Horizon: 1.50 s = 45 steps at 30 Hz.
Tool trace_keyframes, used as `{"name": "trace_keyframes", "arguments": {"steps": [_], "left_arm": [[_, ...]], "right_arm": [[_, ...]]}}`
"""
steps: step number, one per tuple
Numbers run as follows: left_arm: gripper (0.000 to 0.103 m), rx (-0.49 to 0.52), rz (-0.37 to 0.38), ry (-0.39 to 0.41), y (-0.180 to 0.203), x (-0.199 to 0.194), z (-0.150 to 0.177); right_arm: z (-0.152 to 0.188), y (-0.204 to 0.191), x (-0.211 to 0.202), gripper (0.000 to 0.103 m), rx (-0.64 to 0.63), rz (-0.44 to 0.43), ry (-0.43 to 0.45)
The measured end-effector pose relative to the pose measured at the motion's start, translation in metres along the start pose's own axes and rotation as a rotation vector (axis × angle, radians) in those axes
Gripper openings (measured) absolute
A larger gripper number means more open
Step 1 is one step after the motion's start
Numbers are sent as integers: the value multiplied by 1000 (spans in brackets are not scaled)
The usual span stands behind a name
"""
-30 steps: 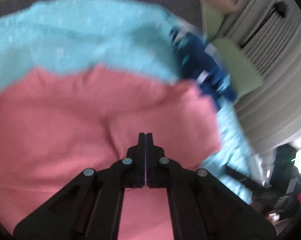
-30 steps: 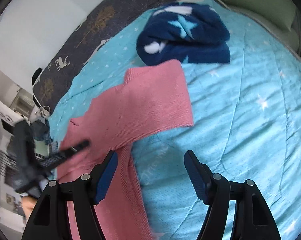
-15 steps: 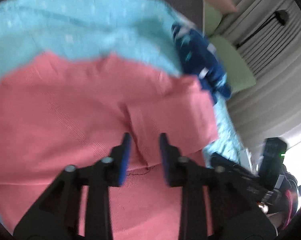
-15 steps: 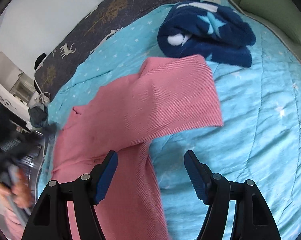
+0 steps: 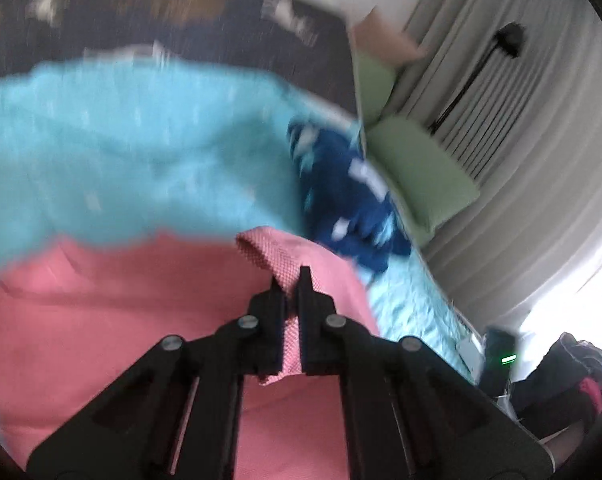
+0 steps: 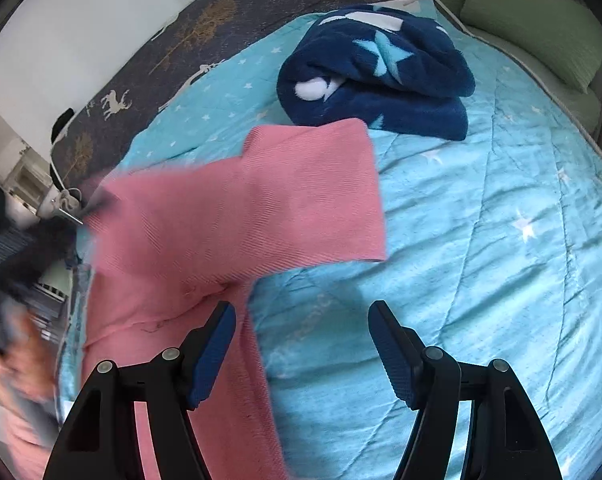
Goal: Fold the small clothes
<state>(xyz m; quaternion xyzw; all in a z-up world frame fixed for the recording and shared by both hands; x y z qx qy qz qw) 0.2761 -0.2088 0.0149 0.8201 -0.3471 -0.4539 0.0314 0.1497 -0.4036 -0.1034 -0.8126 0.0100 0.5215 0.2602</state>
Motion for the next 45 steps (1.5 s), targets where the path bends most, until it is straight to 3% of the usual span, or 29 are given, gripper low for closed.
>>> {"name": "trace_keyframes", "arguments": {"steps": [3, 6, 14, 19, 22, 25, 27, 30, 34, 36, 39, 41, 45], "left_arm": [[6, 52, -62, 81, -4, -45, -14], [6, 72, -114, 98, -23, -70, -9], [6, 9, -178, 31, -70, -58, 13], [6, -51, -186, 36, -92, -73, 11], [6, -98, -206, 50, -112, -90, 8], [6, -131, -213, 43, -135, -98, 17], [6, -154, -223, 4, -152, -92, 32], [6, -189, -229, -73, -176, -72, 64], [7, -261, -218, -153, -204, -41, 109], [7, -295, -199, -177, -213, -34, 127], [19, -354, -161, -172, -220, -37, 141], [35, -387, -159, -148, -227, -43, 141], [43, -456, -155, -108, -242, -48, 131]], "right_arm": [[-2, -2, 2, 71, 2, 12, 1], [-5, -10, 6, 71, -11, 20, 4], [-12, -34, 26, 71, -26, 46, -23], [-23, -35, 37, 68, -40, 158, -1], [-27, -35, 34, 6, -54, 178, 27], [-26, -37, 16, 7, -61, 136, 99], [-20, -45, 9, 9, -136, 153, 115], [-13, -49, 11, 22, -189, 168, 88], [-3, -32, 18, 23, -167, 190, 25], [-2, -25, 17, 23, -124, 136, 3], [-1, -26, 3, 23, -81, 54, 19], [-9, -34, -6, 23, -88, 30, 46], [-33, -64, -5, 23, -178, 33, 51]]}}
Point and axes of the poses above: each gripper's, at about its wrist camera, not at the fingertips, and x roughly the way its jaws point, y to its right, z to its underside, the point moved 7 cm from there along x, roughly the way its jaws point, and after that the axes turned 10 degrees about -y, right-handed, at the moved point
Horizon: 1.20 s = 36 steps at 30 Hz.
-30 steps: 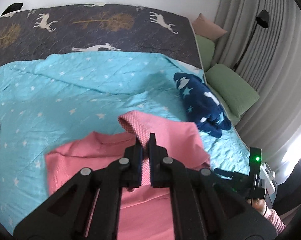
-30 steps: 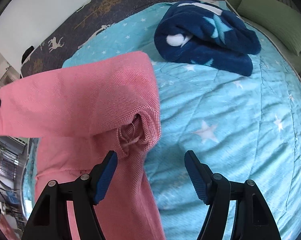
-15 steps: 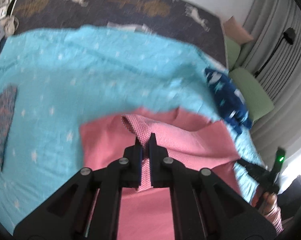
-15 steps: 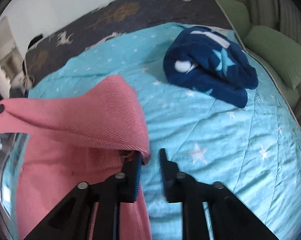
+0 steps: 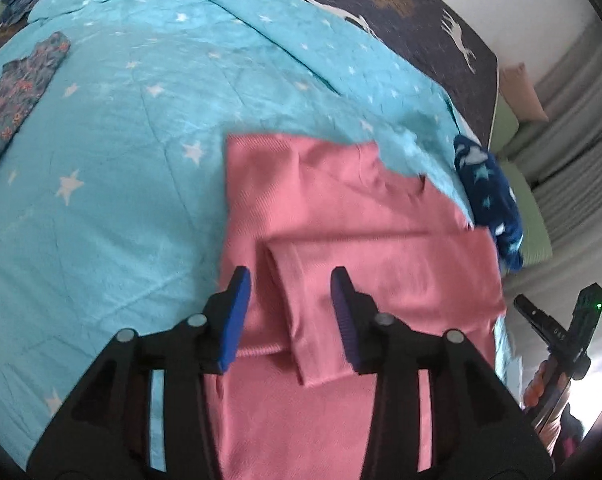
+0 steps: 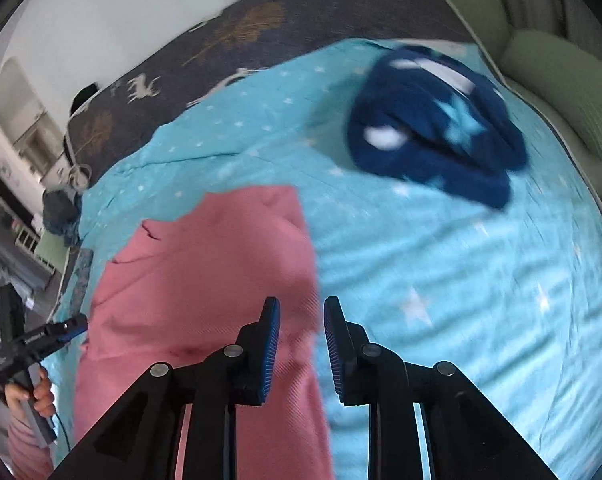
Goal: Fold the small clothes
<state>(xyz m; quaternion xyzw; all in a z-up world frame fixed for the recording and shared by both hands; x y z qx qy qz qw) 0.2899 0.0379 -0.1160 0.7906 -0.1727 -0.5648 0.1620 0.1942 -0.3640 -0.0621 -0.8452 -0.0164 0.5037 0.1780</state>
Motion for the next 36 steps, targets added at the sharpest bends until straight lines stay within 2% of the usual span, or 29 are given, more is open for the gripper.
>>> {"name": "trace_keyframes", "arguments": {"steps": [3, 4, 5, 6, 7, 8, 9, 12, 13, 14, 16, 17, 19, 21, 23, 26, 27, 28, 29, 31, 32, 34, 36], "left_arm": [[43, 12, -33, -8, 2, 12, -9], [43, 18, -31, -17, 4, 15, -10], [31, 31, -25, -38, 6, 21, -10], [20, 53, -23, -54, 11, 26, -9], [3, 71, -30, -62, 14, 29, -9], [2, 85, -36, -62, 18, 28, -9], [2, 89, -27, -31, 21, 20, -11], [2, 96, 81, 117, 34, -29, -27], [2, 103, 86, 149, 34, -41, -31], [2, 119, 67, 166, 33, -51, -37], [2, 126, -25, 166, 23, -49, -42], [2, 126, -75, 147, 14, -42, -42], [2, 100, -100, 88, 1, -26, -37], [7, 53, -90, 44, -10, -14, -29], [21, 25, -92, 47, -11, -11, -30], [24, 84, -86, 61, 16, -7, -38], [25, 132, -73, 53, 36, -2, -42], [33, 173, -62, 42, 54, 3, -47], [47, 243, -42, 18, 83, 13, -50], [64, 351, -1, -15, 129, 30, -52], [70, 411, 25, -37, 157, 42, -53], [71, 473, 43, -71, 194, 65, -57], [71, 514, 61, -145, 234, 99, -58]], "right_arm": [[-20, -13, 13, 30, -49, 14, -23], [-30, -14, 21, 42, -42, 30, -39], [-35, -13, 25, 54, -36, 33, -47], [-42, -12, 31, 57, -28, 35, -54], [-49, -10, 38, 58, -20, 41, -57], [-56, -8, 45, 58, -16, 54, -68], [-59, -7, 51, 58, -12, 58, -78], [-68, -3, 63, 58, 19, 40, -105], [-71, -4, 65, 58, 22, 36, -104], [-74, -5, 65, 58, 20, 29, -97], [-76, -6, 65, 58, 11, 35, -88], [-79, -6, 66, 58, 11, 45, -87], [-82, -2, 70, 58, 25, 53, -92], [-84, 4, 74, 58, 57, 51, -102], [-82, 9, 76, 58, 77, 40, -106], [-73, 15, 75, 58, 93, 19, -110], [-69, 17, 72, 58, 95, 9, -107], [-61, 19, 66, 58, 104, -12, -92], [-56, 19, 61, 58, 107, -28, -78], [-41, 17, 51, 58, 90, -54, -58], [-30, 15, 45, 58, 62, -56, -47], [-10, 6, 37, 58, -9, -37, -34], [5, -6, 36, 59, -81, -25, -42]]}}
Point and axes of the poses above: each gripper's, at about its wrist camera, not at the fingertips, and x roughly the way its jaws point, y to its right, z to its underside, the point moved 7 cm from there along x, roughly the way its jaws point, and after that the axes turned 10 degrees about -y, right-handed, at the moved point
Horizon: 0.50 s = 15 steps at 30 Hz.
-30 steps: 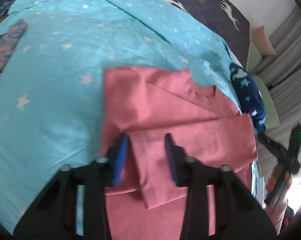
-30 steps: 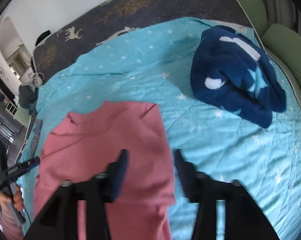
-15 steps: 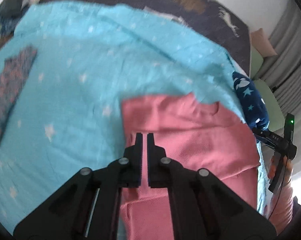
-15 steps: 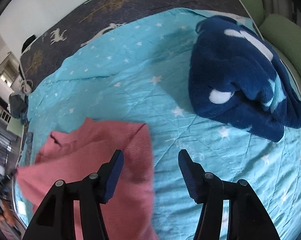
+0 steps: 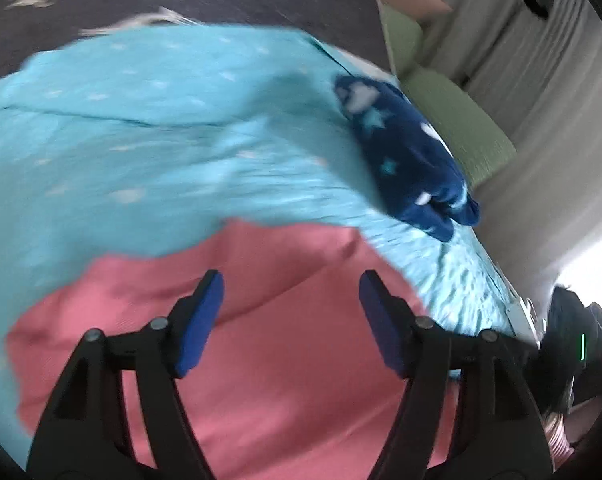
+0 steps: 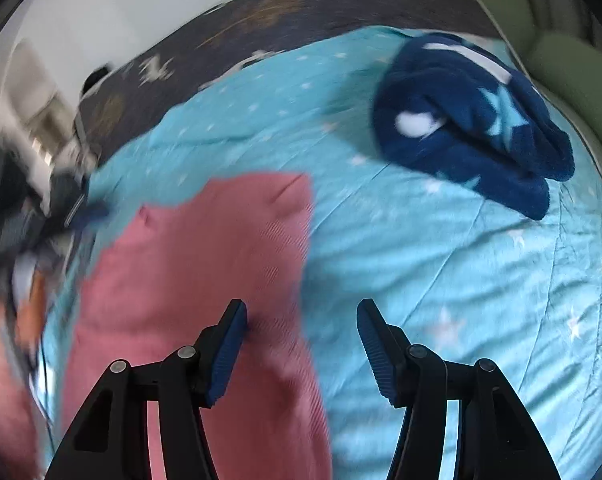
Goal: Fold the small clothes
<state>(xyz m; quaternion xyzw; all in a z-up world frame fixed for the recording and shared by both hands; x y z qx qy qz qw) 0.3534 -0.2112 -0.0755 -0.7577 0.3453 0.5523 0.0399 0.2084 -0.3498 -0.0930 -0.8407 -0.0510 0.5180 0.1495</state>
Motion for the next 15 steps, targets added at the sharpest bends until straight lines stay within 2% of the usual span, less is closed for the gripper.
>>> {"name": "trace_keyframes", "arguments": {"steps": [3, 7, 9, 11, 12, 13, 15], "left_arm": [[71, 1, 38, -147, 24, 50, -19], [71, -24, 44, -302, 35, 91, -15], [67, -18, 88, -310, 44, 92, -17], [47, -29, 188, -320, 57, 90, -18], [42, -41, 258, -327, 67, 89, -19], [36, -43, 283, -328, 72, 87, -20], [35, -36, 313, -301, 87, 86, -27]], "right_arm": [[12, -13, 8, 59, -62, 16, -24], [14, -6, 20, 59, -80, 119, -20], [13, -1, 18, 59, -50, 85, 5], [13, 6, 15, 60, -13, 41, 29], [14, 9, 14, 61, -1, 26, 37], [14, 13, 13, 61, 19, -1, 50], [15, 18, 10, 61, 46, -20, 66]]}}
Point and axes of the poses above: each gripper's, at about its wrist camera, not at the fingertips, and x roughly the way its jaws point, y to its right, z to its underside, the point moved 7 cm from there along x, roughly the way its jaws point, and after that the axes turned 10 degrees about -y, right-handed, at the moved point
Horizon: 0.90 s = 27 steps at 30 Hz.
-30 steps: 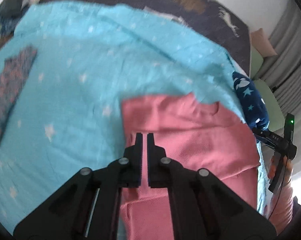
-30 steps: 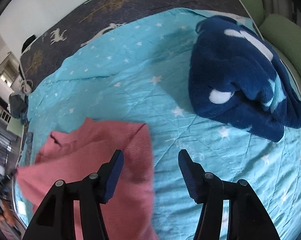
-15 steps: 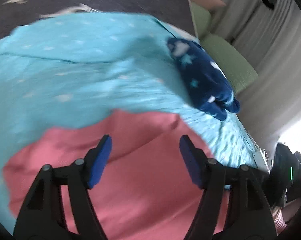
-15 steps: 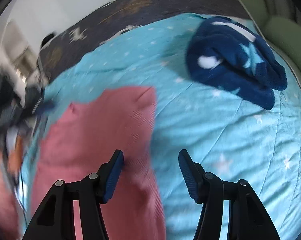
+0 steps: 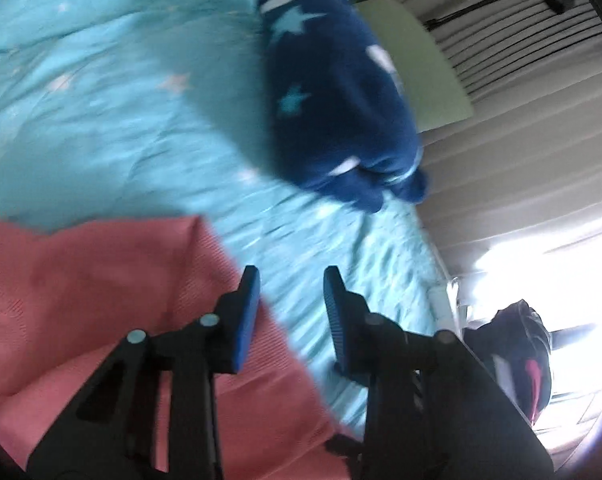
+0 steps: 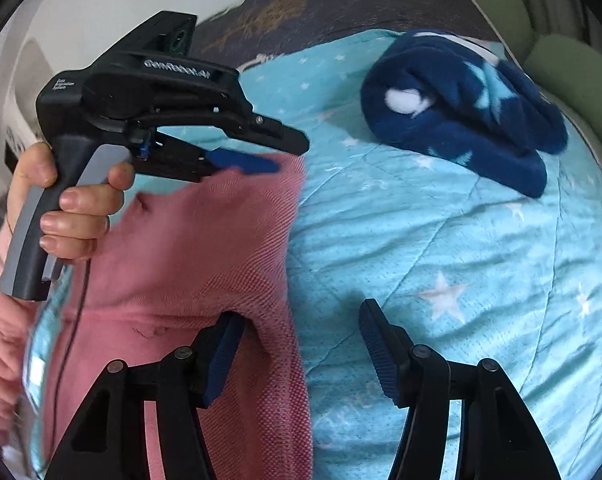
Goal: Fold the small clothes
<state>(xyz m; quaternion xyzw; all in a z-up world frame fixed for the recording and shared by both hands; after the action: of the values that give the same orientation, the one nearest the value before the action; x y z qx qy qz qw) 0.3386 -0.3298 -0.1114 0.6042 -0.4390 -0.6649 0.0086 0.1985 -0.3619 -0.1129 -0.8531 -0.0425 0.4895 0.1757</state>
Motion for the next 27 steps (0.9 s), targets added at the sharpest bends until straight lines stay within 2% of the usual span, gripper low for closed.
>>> {"name": "trace_keyframes", "arguments": {"steps": [3, 5, 7, 9, 12, 14, 16, 17, 18, 20, 22, 24, 27], "left_arm": [[35, 8, -29, 49, 13, 2, -16], [35, 17, -100, 62, 11, -2, -17], [37, 23, -171, 58, 1, -9, -14], [47, -7, -246, 8, -21, -19, -7], [49, -77, -279, -64, -51, -18, 5], [49, -100, -233, -93, -59, -16, 13], [49, -87, -193, -93, -57, -13, 15], [46, -66, -149, -97, -51, -9, 16], [39, -59, -120, -94, -45, -7, 14], [6, -53, -61, -79, -35, -1, 7], [6, -57, -21, -35, -26, 1, -1], [6, -54, 12, 72, -17, -5, -18], [6, -101, 65, 160, -14, -18, -34]], "right_arm": [[-2, 13, -2, 63, 63, -11, 18], [0, 20, -3, 63, 108, -48, 22], [2, 21, -6, 63, 105, -43, 29], [6, 20, -8, 63, 78, -13, 32], [9, 19, -7, 64, 77, -12, 37], [9, 18, -5, 64, 87, -30, 42], [9, 21, -5, 64, 94, -44, 46], [9, 21, -6, 64, 94, -44, 48], [10, 20, -6, 64, 90, -40, 51], [12, 21, -7, 64, 86, -35, 54], [9, 21, -7, 65, 89, -42, 56], [10, 24, -8, 65, 100, -62, 60], [12, 26, -9, 65, 109, -79, 61]]}}
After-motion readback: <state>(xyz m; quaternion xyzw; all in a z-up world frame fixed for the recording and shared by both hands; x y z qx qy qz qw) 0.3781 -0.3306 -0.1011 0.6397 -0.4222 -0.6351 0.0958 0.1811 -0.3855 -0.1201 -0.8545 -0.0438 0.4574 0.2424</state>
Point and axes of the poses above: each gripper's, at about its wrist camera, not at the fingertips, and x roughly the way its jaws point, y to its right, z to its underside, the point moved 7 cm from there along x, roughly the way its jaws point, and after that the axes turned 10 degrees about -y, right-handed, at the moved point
